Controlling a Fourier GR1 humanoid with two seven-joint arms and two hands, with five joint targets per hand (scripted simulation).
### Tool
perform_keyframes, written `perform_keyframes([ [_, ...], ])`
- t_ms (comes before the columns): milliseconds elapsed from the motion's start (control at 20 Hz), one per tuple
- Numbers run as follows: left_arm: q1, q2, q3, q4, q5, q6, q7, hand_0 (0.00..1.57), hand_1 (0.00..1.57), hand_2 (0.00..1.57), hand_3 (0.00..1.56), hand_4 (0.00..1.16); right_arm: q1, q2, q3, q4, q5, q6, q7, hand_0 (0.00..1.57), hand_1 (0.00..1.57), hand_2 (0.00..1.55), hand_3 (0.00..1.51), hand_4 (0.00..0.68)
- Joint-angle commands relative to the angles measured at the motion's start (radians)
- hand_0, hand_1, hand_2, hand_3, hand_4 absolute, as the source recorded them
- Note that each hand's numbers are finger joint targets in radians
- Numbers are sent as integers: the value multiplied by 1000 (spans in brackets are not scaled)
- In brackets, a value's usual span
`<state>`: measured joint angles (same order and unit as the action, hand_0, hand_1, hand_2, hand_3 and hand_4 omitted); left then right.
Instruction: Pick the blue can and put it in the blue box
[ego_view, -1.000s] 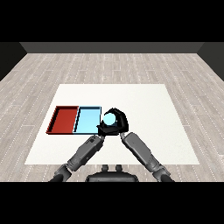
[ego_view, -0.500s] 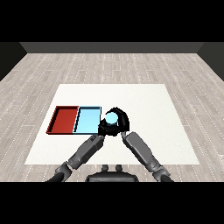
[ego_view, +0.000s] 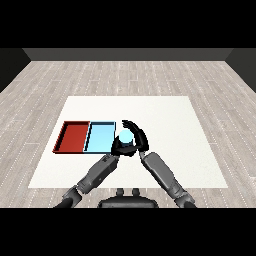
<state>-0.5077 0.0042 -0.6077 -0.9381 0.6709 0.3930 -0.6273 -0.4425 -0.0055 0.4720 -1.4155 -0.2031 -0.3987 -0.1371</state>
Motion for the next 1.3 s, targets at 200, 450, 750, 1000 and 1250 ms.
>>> perform_keyframes([
  [200,-31,-4,77,81,-23,-35,-17,1571,1571,1571,1527,1140,56,5,-27,-81,30,1,24,0,0,0,0,0],
  [450,-12,20,77,13,-70,29,33,1571,1571,1571,1537,1155,78,-40,-166,-120,-29,111,-15,0,0,0,0,0],
  [750,-88,66,136,99,-91,38,26,1571,1571,1571,1535,1151,243,-33,-279,-256,-143,100,-119,0,0,0,0,0],
  [1000,-40,236,166,-6,-130,69,132,1571,1571,1571,1527,1155,315,-63,-331,-237,-190,182,-165,0,0,0,0,0],
  [1250,-164,318,174,140,-186,99,296,1571,1571,1571,1514,1148,368,-90,-374,-210,-228,242,-192,0,0,0,0,0],
])
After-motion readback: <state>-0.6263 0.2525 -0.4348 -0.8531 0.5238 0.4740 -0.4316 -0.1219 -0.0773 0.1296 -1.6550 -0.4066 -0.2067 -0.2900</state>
